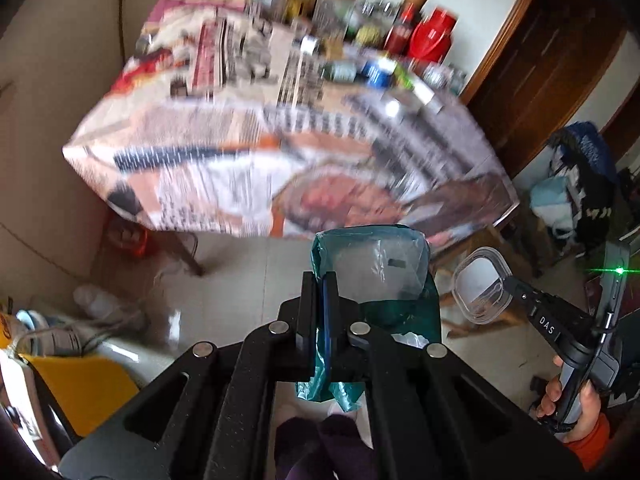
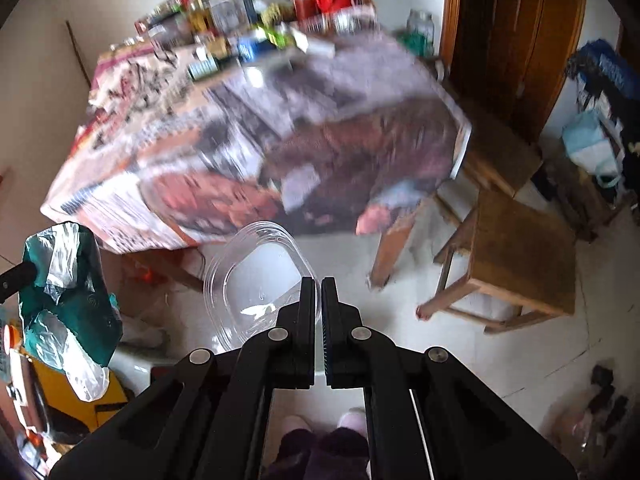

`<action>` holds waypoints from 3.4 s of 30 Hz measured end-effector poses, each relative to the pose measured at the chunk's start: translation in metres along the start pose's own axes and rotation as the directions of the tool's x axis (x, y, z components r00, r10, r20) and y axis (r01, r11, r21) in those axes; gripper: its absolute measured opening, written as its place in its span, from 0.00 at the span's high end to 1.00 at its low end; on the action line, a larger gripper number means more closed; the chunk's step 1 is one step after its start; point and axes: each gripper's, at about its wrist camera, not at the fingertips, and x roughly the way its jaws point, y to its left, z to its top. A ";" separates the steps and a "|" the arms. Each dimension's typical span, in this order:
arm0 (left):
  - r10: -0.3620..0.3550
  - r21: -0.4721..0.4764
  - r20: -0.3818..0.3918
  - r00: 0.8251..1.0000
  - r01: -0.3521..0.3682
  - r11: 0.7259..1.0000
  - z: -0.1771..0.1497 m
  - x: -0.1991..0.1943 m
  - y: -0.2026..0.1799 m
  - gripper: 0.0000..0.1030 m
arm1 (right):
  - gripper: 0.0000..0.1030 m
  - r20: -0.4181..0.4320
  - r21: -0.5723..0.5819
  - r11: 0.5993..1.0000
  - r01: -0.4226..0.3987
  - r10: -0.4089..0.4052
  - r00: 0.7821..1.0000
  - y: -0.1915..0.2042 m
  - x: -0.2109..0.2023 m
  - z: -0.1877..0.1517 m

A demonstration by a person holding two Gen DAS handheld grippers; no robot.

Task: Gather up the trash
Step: 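Carry the bag and tray in both tools down over the white bucket, then open both tools to drop the bag and tray into the bucket, then raise both open tools back toward the table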

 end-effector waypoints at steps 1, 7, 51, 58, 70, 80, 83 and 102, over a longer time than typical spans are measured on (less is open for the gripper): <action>0.000 -0.009 -0.017 1.000 -0.001 1.000 -0.002 0.011 0.002 0.99 | 0.97 -0.015 0.003 1.000 -0.002 0.002 1.000 -0.004 0.012 -0.005; 0.045 -0.003 -0.107 0.993 -0.046 0.999 -0.024 0.107 0.001 0.99 | 0.97 -0.091 0.012 1.000 0.005 -0.004 0.996 -0.025 0.092 -0.032; 0.031 0.036 -0.426 0.904 -0.017 0.999 -0.139 0.391 -0.029 0.56 | 0.56 -0.302 0.100 0.993 -0.056 0.084 0.950 -0.065 0.263 -0.107; 0.041 0.055 -0.370 0.928 -0.023 0.998 -0.101 0.304 -0.043 0.56 | 0.56 -0.259 0.063 0.993 -0.101 0.114 0.959 -0.039 0.193 -0.075; 0.032 0.065 -0.177 0.984 -0.021 0.998 -0.027 0.117 -0.051 0.56 | 0.56 -0.123 0.031 0.990 -0.137 0.140 0.982 0.002 0.035 -0.016; -0.023 0.113 0.034 0.999 0.019 0.993 0.011 -0.029 -0.056 0.54 | 0.56 0.059 0.009 0.990 -0.141 0.140 0.988 0.041 -0.087 0.020; -0.041 0.133 0.103 0.994 0.027 0.991 0.021 -0.066 -0.058 0.53 | 0.56 0.122 -0.002 0.991 -0.137 0.136 0.983 0.049 -0.116 0.027; -0.125 0.197 0.363 0.923 0.055 0.979 0.091 -0.162 -0.074 0.13 | 0.28 0.485 -0.005 0.997 -0.078 0.071 0.871 0.043 -0.208 0.102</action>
